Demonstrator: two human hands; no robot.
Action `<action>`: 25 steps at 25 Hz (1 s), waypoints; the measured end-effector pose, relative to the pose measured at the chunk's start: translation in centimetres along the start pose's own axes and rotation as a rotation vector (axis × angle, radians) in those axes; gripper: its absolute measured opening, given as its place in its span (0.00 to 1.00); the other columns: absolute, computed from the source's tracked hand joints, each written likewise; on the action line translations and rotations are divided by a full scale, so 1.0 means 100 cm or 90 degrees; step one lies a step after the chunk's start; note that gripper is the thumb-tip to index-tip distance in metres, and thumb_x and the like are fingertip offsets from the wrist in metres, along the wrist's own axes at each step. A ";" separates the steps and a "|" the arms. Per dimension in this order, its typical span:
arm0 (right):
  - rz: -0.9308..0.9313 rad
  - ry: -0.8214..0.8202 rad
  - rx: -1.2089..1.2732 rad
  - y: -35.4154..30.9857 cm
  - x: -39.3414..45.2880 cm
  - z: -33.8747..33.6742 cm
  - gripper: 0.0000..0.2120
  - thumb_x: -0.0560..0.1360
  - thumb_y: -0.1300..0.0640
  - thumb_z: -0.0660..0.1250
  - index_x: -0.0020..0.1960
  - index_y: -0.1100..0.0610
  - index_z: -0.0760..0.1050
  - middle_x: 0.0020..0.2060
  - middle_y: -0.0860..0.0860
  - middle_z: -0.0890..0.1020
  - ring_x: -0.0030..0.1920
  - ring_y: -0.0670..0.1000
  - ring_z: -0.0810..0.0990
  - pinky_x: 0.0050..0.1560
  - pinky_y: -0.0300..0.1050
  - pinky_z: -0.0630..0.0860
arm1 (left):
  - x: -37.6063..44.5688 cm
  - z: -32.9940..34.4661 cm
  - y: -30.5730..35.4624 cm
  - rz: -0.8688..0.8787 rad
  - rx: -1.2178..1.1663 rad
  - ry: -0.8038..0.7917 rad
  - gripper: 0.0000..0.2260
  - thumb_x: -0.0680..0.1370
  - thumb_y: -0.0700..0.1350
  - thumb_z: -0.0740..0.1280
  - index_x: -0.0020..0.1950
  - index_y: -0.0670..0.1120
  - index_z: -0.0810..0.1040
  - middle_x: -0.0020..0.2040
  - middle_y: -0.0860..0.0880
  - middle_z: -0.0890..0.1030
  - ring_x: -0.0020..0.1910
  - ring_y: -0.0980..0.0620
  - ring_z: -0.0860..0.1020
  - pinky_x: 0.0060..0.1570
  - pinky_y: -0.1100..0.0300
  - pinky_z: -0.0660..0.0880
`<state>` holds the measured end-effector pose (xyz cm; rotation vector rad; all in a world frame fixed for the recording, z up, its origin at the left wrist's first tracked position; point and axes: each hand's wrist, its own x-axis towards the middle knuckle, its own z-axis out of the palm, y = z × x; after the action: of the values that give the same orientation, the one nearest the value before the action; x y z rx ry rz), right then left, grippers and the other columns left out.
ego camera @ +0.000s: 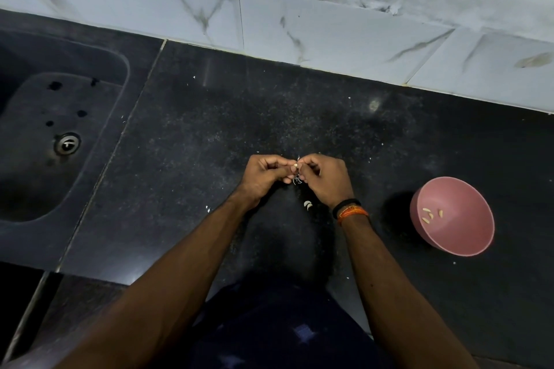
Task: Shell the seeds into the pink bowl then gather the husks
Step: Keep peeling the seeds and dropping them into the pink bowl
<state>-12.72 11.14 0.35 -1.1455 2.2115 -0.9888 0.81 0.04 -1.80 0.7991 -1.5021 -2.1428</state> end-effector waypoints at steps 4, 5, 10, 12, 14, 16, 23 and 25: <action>-0.029 0.002 -0.044 -0.001 0.000 -0.001 0.06 0.78 0.57 0.69 0.49 0.57 0.84 0.40 0.50 0.86 0.41 0.49 0.84 0.46 0.53 0.82 | 0.001 0.000 0.000 -0.003 0.010 -0.008 0.06 0.74 0.32 0.73 0.50 0.37 0.85 0.45 0.39 0.86 0.41 0.46 0.84 0.41 0.59 0.81; -0.021 0.002 -0.046 -0.001 -0.001 0.000 0.06 0.78 0.57 0.69 0.49 0.56 0.84 0.40 0.50 0.86 0.41 0.49 0.84 0.46 0.53 0.82 | 0.002 0.001 0.000 -0.003 0.011 -0.008 0.06 0.74 0.32 0.73 0.50 0.37 0.85 0.45 0.38 0.86 0.42 0.45 0.84 0.42 0.59 0.81; 0.084 -0.029 0.055 -0.005 0.001 0.000 0.05 0.78 0.60 0.69 0.48 0.56 0.84 0.37 0.48 0.86 0.38 0.45 0.86 0.47 0.53 0.85 | 0.003 0.000 -0.003 -0.006 0.026 0.001 0.06 0.74 0.31 0.73 0.49 0.37 0.85 0.45 0.37 0.85 0.42 0.42 0.84 0.43 0.58 0.82; 0.107 -0.044 0.075 -0.007 0.002 -0.001 0.05 0.78 0.62 0.68 0.47 0.56 0.83 0.35 0.49 0.86 0.36 0.45 0.86 0.47 0.53 0.85 | 0.004 -0.001 -0.003 -0.009 0.037 0.001 0.06 0.73 0.31 0.73 0.49 0.36 0.85 0.45 0.37 0.86 0.41 0.44 0.84 0.43 0.58 0.82; 0.109 -0.049 0.067 -0.008 0.001 -0.002 0.07 0.78 0.62 0.68 0.44 0.52 0.82 0.35 0.49 0.86 0.36 0.45 0.86 0.48 0.54 0.85 | 0.004 -0.001 -0.003 -0.009 0.049 0.000 0.06 0.73 0.31 0.73 0.50 0.35 0.84 0.45 0.36 0.85 0.40 0.45 0.84 0.42 0.58 0.82; 0.105 -0.046 0.054 -0.008 0.000 -0.001 0.10 0.77 0.61 0.68 0.42 0.47 0.80 0.34 0.48 0.86 0.37 0.46 0.86 0.48 0.55 0.84 | 0.003 -0.001 -0.002 -0.010 0.059 0.004 0.07 0.73 0.30 0.74 0.50 0.33 0.84 0.45 0.36 0.85 0.38 0.47 0.84 0.41 0.60 0.82; 0.113 -0.029 0.074 -0.012 -0.002 0.000 0.05 0.77 0.60 0.70 0.44 0.54 0.83 0.37 0.47 0.86 0.39 0.47 0.86 0.49 0.55 0.84 | 0.001 0.001 -0.003 -0.007 0.034 0.013 0.06 0.73 0.30 0.73 0.50 0.33 0.84 0.43 0.38 0.86 0.39 0.47 0.85 0.42 0.59 0.82; 0.110 -0.027 0.079 -0.010 -0.002 0.000 0.04 0.78 0.59 0.69 0.46 0.55 0.83 0.38 0.47 0.86 0.40 0.48 0.86 0.49 0.55 0.84 | 0.001 0.002 -0.003 -0.004 0.022 0.011 0.06 0.74 0.31 0.73 0.50 0.33 0.84 0.45 0.37 0.85 0.41 0.45 0.85 0.42 0.58 0.82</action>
<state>-12.14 10.91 1.17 -0.8968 2.1411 -1.0045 0.61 0.21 -2.05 0.8340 -1.5333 -2.1146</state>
